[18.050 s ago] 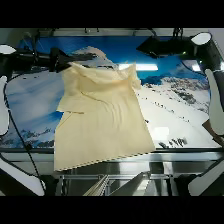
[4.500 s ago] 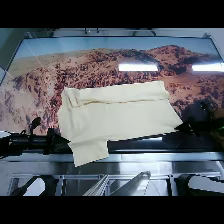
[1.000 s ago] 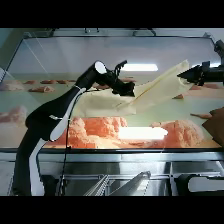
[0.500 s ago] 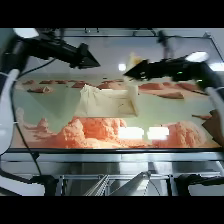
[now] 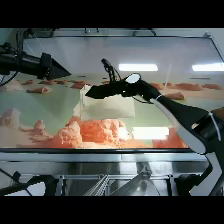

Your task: Fold the shirts.

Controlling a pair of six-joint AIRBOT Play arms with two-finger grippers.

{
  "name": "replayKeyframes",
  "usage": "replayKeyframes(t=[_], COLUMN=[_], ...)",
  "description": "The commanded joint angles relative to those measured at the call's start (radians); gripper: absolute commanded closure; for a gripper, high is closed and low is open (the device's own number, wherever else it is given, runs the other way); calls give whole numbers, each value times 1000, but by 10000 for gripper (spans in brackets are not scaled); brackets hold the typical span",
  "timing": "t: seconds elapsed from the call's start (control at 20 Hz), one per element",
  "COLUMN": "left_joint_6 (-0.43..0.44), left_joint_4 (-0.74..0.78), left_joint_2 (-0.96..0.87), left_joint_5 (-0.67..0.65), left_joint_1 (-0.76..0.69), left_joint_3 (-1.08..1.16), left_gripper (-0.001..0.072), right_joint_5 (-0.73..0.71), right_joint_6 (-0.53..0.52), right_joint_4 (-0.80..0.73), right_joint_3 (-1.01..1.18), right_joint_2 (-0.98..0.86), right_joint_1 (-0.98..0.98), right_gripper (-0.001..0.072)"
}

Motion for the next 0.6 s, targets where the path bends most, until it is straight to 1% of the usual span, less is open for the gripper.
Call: replayKeyframes(t=[0.0,0.15,0.2,0.25,0.3,0.35,0.4,0.5,0.55], left_joint_6=[57,77,89,94,101,110,113,116,116], left_joint_4=[1,1,2,1,1,1,1,1,1], left_joint_2=[101,163,182,200,217,231,243,260,262], left_joint_5=[-3,24,38,52,69,85,96,107,105], left_joint_1=[61,104,111,119,123,129,132,137,137], left_joint_3=[-153,-282,-322,-362,-398,-428,-454,-488,-496], left_gripper=[679,678,679,679,679,679,678,679,679], right_joint_5=[181,384,411,400,365,318,258,146,101], right_joint_6=[101,265,324,369,414,431,445,440,404], right_joint_4=[-111,-356,-450,-528,-578,-587,-573,-525,-466], right_joint_3=[11,4,-18,-56,-114,-177,-248,-365,-406], right_joint_2=[108,253,302,343,374,385,382,349,313], right_joint_1=[-177,-363,-415,-456,-492,-514,-525,-516,-505], right_gripper=[586,589,589,578,406,182,128,128,128])
